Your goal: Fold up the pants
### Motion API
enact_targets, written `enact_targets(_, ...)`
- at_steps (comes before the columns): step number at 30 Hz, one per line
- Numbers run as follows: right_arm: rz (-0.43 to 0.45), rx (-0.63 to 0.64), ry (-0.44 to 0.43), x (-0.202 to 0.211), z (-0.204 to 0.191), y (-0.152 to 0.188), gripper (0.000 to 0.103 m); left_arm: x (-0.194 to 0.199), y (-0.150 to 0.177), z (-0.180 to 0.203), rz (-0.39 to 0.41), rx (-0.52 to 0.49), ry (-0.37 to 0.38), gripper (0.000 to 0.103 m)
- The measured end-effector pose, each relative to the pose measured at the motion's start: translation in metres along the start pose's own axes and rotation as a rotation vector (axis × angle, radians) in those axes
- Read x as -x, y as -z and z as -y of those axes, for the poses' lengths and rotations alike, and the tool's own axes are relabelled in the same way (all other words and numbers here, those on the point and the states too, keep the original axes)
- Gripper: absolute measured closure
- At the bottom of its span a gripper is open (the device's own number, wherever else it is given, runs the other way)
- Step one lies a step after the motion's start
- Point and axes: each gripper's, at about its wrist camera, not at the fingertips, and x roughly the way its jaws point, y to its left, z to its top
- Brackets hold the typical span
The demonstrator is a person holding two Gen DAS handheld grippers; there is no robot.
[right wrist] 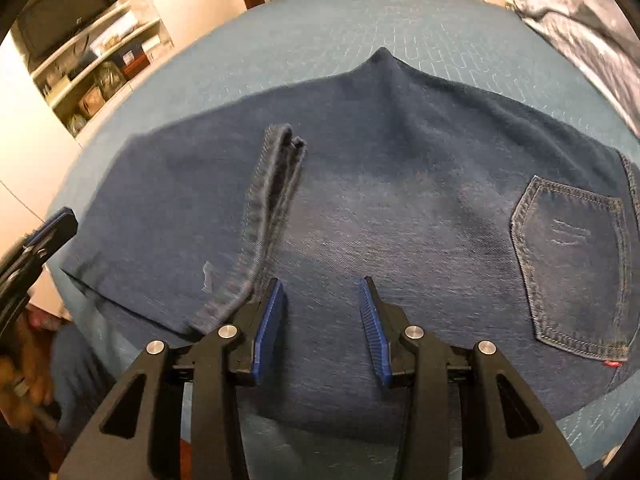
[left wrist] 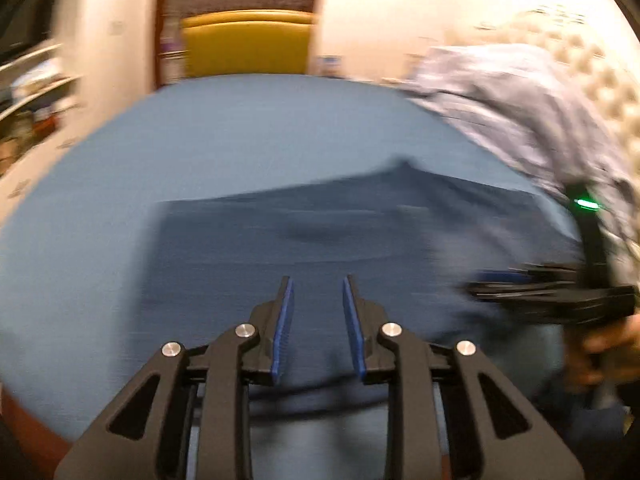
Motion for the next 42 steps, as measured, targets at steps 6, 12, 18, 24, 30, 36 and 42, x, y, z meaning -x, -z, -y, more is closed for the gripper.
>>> enact_targets(6,0.038,0.022,0.032,0.016,-0.006,0.006,0.064,-0.06,0.024,0.042,-0.094,0.012,0.07,0.078)
enact_targets(12,0.049,-0.011,0.02,0.03,0.012,0.01,0.063,-0.08,0.034,0.07,-0.14,0.009,0.043,0.078)
enact_targets(18,0.035,-0.031,0.008,0.028,0.014,0.01,0.063,-0.09,0.033,0.085,-0.163,-0.068,0.007,0.103)
enact_targets(24,0.034,-0.04,0.016,0.037,0.013,0.011,0.063,-0.06,0.028,0.075,-0.136,-0.008,0.074,0.103)
enact_targets(30,0.061,-0.04,0.023,0.052,0.016,0.012,0.062,0.016,0.069,0.069,-0.209,0.023,0.178,0.103)
enact_targets(36,0.042,0.006,0.029,0.052,0.0,0.019,0.062,0.056,0.103,-0.015,-0.167,0.259,0.01,0.103)
enact_targets(42,0.022,0.02,0.047,0.052,-0.003,0.021,0.062,0.139,0.118,-0.232,0.081,0.542,-0.638,0.103)
